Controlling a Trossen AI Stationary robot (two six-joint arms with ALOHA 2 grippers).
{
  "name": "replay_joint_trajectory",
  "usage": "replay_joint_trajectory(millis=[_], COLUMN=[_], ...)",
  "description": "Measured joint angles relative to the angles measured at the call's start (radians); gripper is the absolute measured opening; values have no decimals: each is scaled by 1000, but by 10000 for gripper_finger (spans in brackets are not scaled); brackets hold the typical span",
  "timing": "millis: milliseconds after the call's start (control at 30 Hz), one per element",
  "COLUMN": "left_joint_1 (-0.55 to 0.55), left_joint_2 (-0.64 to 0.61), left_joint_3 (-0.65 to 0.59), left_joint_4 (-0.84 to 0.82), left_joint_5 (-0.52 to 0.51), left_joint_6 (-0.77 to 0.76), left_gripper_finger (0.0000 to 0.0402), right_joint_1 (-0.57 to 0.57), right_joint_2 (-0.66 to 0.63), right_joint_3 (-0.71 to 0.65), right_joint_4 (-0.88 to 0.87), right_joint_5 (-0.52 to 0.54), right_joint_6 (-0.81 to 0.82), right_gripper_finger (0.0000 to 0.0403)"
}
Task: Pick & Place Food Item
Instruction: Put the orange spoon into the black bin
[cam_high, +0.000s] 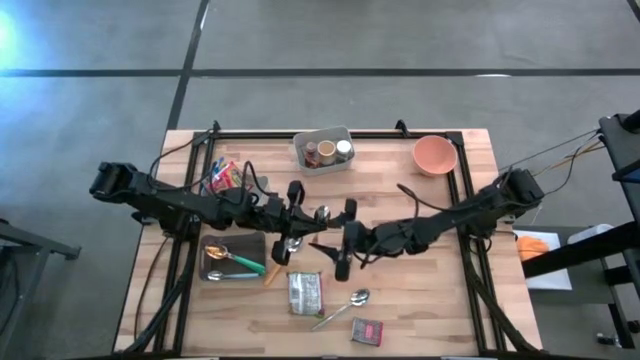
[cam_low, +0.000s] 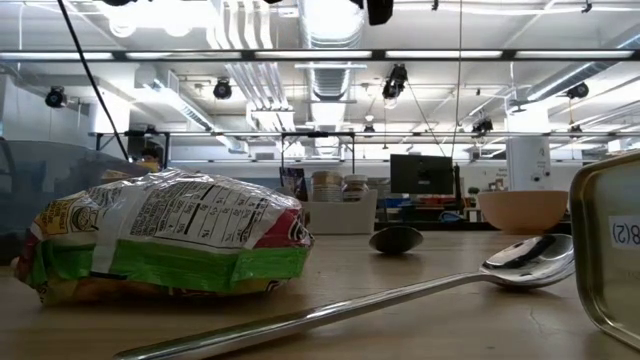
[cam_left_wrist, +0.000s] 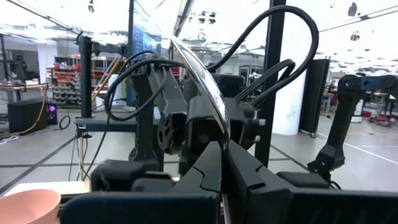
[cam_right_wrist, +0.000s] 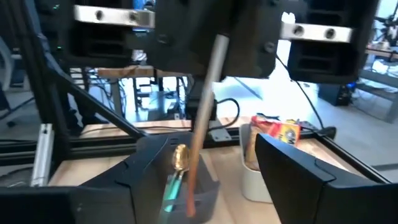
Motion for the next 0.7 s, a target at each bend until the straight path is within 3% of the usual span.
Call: replay_joint_trajectory(millis=[133, 333, 600, 700], left_joint_1=[0, 1, 0, 0], left_joint_2=[0, 0, 0, -1], left_joint_3=[0, 0, 0, 0], left_joint_4=[-2, -5, -31, -70], left_joint_5=[5, 3, 11, 13], left_joint_6=[0, 1, 1, -12], left_gripper_finger=[0, 0, 2, 20], right_joint_1=[1, 1, 1, 0], right_joint_2=[-11, -23, -28, -28], right_joint_3=[-1, -2, 3, 19], right_joint_4=[-43, -76, -117, -181], right_joint_5=[-3, -11, -30, -28], right_joint_6=[0, -4, 4, 2], right_gripper_finger=[162, 28, 10, 10])
